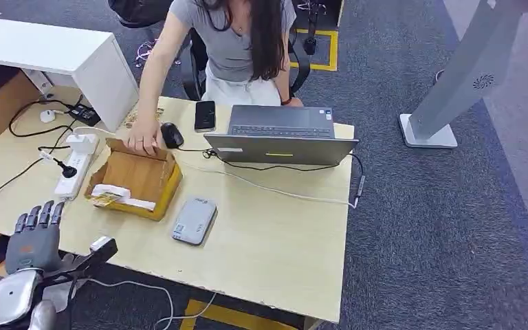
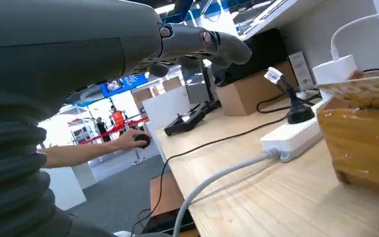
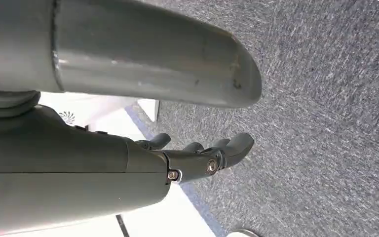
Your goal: Pass the card to the sensor for recognition and then transmit it.
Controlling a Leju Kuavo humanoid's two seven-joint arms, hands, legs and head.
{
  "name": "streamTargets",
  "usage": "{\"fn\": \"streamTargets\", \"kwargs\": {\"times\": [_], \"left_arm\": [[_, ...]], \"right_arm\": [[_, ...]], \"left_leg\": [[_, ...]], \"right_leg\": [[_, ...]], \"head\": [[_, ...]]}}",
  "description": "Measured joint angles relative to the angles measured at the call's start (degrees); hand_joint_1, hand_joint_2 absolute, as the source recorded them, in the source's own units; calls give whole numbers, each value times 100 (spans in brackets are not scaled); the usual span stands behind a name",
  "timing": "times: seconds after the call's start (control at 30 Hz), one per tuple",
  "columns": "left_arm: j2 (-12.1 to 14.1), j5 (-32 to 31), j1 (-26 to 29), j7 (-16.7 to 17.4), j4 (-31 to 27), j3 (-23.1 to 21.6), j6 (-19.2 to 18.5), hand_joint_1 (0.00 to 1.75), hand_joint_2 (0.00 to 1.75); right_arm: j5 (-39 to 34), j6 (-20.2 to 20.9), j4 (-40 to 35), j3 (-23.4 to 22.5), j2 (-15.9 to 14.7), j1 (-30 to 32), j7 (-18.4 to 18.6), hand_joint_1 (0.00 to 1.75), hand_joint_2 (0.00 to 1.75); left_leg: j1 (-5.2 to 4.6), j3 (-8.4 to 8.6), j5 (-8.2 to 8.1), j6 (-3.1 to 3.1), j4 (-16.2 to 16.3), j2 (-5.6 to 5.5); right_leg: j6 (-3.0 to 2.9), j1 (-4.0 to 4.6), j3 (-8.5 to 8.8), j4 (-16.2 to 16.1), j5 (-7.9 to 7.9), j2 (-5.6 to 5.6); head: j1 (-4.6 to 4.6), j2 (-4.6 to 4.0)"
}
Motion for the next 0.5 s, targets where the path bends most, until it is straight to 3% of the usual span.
{"fn": "streamTargets", "kwargs": {"times": [0.5], "left_arm": [[4, -7, -99, 85, 41, -142, -87, 0, 175]], "right_arm": [[0, -63, 39, 103, 0, -14, 0, 0, 0]], "left_leg": [[0, 2, 0, 0, 0, 0]], "right_leg": [[0, 0, -3, 0, 0, 1]], "head": [[0, 0]]}}
